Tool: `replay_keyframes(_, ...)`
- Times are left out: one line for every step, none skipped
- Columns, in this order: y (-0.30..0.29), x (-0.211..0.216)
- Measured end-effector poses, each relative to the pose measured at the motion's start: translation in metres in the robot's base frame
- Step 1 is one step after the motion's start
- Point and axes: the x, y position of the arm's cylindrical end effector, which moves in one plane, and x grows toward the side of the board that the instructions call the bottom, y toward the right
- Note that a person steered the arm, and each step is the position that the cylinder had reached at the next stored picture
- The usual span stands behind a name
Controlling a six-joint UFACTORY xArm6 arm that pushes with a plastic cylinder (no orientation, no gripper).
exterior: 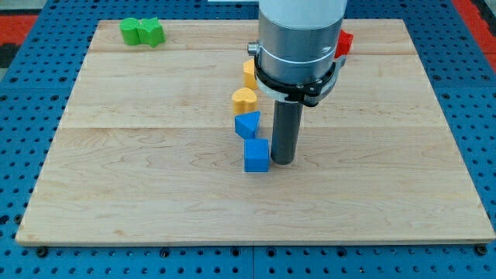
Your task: Move the red star and red circle towards top center
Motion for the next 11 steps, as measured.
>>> replay_keyframes(0.029, 0.001)
replay_keyframes(0.125, -0.047)
replay_keyframes(0.2, -0.127)
replay_keyframes(0.214, -0.194)
replay_keyframes(0.247, -0.224)
replay_keyframes(0.252, -0.23)
replay_keyframes(0.225, -0.231)
replay_keyframes(0.175, -0.233)
replay_keyframes(0.164, -0.233)
replay_keyframes(0.144, -0.233)
replay_keyframes(0.133, -0.234)
